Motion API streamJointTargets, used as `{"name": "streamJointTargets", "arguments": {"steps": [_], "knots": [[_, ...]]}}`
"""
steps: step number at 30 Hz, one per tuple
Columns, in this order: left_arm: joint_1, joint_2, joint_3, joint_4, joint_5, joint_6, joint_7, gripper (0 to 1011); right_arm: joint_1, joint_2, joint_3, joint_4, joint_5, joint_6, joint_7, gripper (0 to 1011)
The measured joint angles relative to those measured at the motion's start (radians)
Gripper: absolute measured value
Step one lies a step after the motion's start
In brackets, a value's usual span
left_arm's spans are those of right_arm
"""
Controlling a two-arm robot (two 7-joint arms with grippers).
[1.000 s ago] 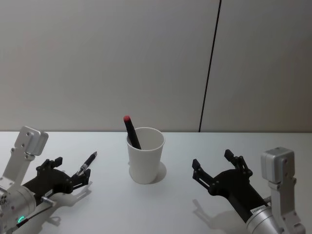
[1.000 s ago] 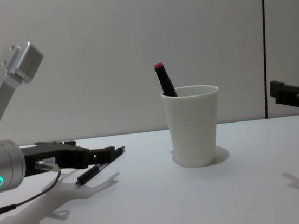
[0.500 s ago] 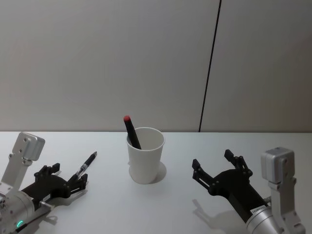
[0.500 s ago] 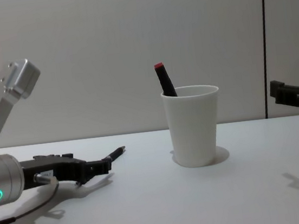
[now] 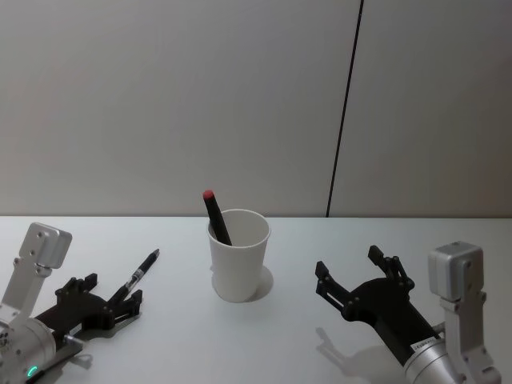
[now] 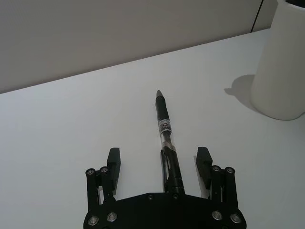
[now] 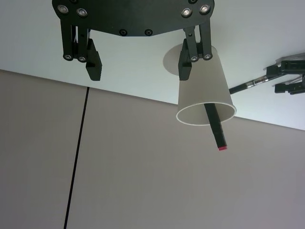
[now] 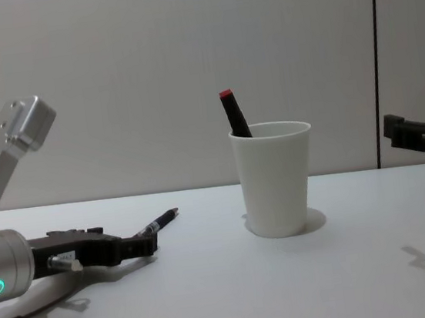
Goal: Place the pen into the pen holder.
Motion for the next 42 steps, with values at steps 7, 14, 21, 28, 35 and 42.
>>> {"name": "streamJointTargets", "arguments": {"steps": [7,14,21,28,35,42], "knots": [[0.0,-0.003,-0.003,0.005,0.002,-0.001,-0.003,984,0.0,0.0,0.0,0.0,0.0,0.0,0.0,1001],[0.0,-0.005,-0.005,0.008,0.003,-0.001,-0.004,902,0.0,0.0,0.0,0.0,0.0,0.0,0.0,1001],[0.0,-0.006,-0.006,0.01,0.004,-0.001,-0.005,860,0.0,0.0,0.0,0.0,0.0,0.0,0.0,1001],[0.0,-0.007,-0.007,0.011,0.004,-0.001,-0.006,815,0.0,0.0,0.0,0.0,0.0,0.0,0.0,1001],[0.0,-0.008,-0.007,0.012,0.005,0.0,-0.006,774,0.0,0.0,0.0,0.0,0.0,0.0,0.0,1001],[0.0,-0.008,-0.006,0.012,0.005,0.0,-0.006,736,0.0,0.0,0.0,0.0,0.0,0.0,0.0,1001]]}}
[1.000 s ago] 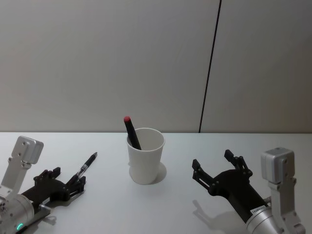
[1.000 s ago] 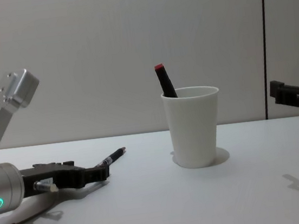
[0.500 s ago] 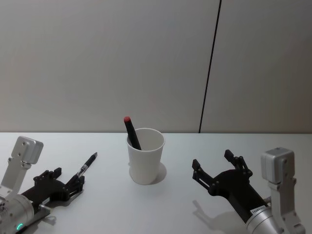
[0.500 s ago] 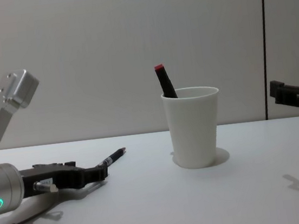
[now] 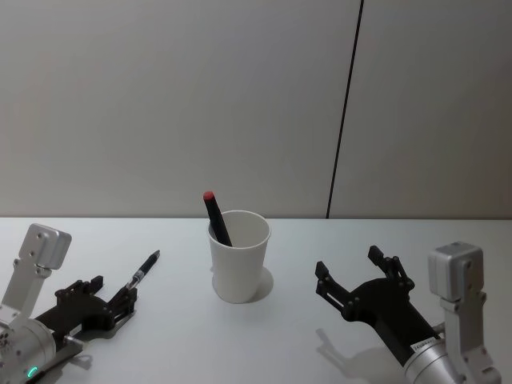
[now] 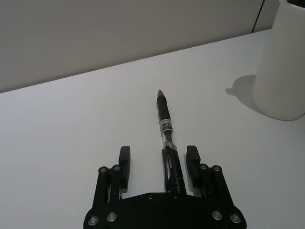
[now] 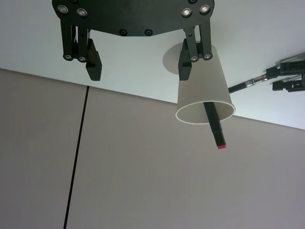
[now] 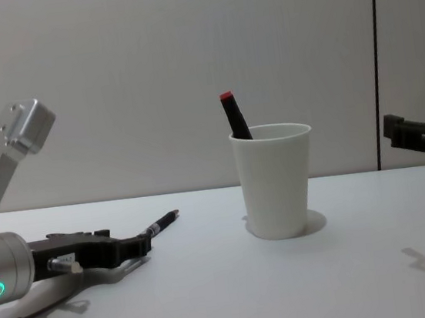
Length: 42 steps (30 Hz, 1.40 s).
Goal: Place the pen into the pen holder.
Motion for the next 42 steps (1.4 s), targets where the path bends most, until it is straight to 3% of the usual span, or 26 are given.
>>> {"name": "streamJointTargets", "arguments": {"steps": [42], "knots": [[0.0,0.0,0.001,0.001,0.0,0.001,0.0,451,0.0,0.0,0.0,0.0,0.0,0.0,0.0,1001]]}}
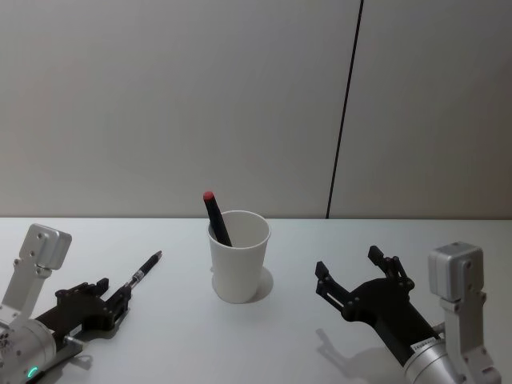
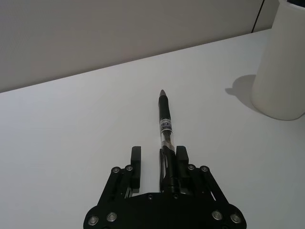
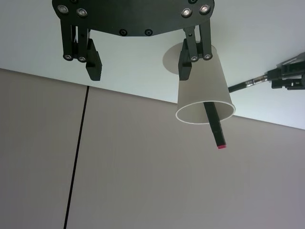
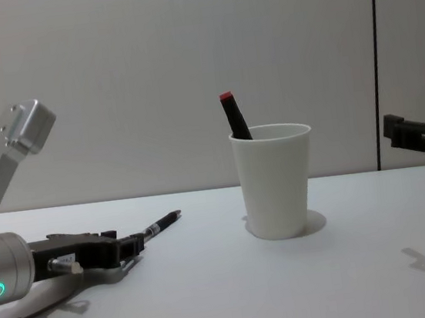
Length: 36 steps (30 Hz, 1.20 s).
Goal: Place the pen into the pen holder.
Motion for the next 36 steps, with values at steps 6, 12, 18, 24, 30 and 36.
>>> {"name": "streamJointTargets", "arguments": {"steps": [6,12,18,24,30,36], "knots": [[0.0,0.0,0.0,0.0,0.0,0.0,0.0,408,0.0,0.0,0.0,0.0,0.0,0.0,0.0,1001],[0.0,0.0,0.0,0.0,0.0,0.0,0.0,368,0.0,0.0,0.0,0.0,0.0,0.0,0.0,1001],[0.0,0.0,0.0,0.0,0.0,0.0,0.0,328,0.0,0.0,0.0,0.0,0.0,0.0,0.0,1001],[0.0,0.0,0.0,0.0,0.0,0.0,0.0,294,0.0,0.0,0.0,0.0,0.0,0.0,0.0,1001],[0.0,0.0,0.0,0.0,0.0,0.0,0.0,255,0.0,0.0,0.0,0.0,0.0,0.0,0.0,1001],[0.0,0.0,0.0,0.0,0.0,0.0,0.0,213,0.0,0.0,0.0,0.0,0.0,0.0,0.0,1001]]}}
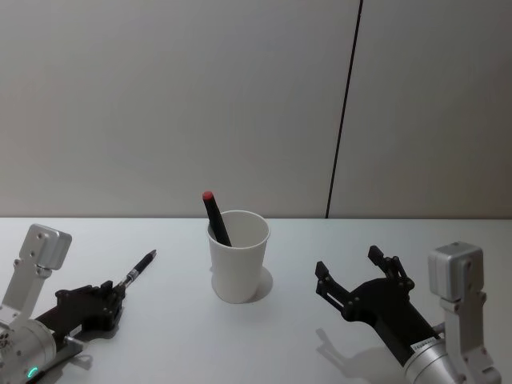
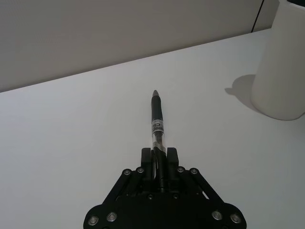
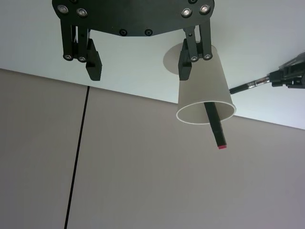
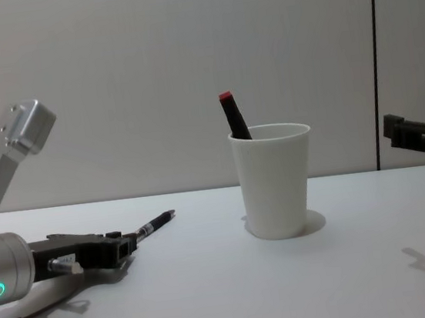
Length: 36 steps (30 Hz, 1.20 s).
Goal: Place the pen into the pen holder.
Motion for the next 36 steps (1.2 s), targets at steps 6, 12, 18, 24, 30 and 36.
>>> {"name": "streamJointTargets", "arguments": {"steps": [6,12,18,24,30,36], "knots": [[0.0,0.0,0.0,0.0,0.0,0.0,0.0,190,0.0,0.0,0.0,0.0,0.0,0.0,0.0,1001],[0.0,0.0,0.0,0.0,0.0,0.0,0.0,190,0.0,0.0,0.0,0.0,0.0,0.0,0.0,1001],[0.002,0.0,-0.002,0.0,0.0,-0.004,-0.001,189,0.0,0.0,0.0,0.0,0.0,0.0,0.0,1001],[0.008,0.003,-0.006,-0.009,0.008,-0.02,-0.003,190,0.0,0.0,0.0,0.0,0.0,0.0,0.0,1001],[0.014,0.009,-0.013,-0.025,0.02,-0.052,-0.002,189,0.0,0.0,0.0,0.0,0.0,0.0,0.0,1001],[0.021,0.015,-0.027,-0.054,0.031,-0.101,-0.001,189,0.0,0.0,0.0,0.0,0.0,0.0,0.0,1001]]}}
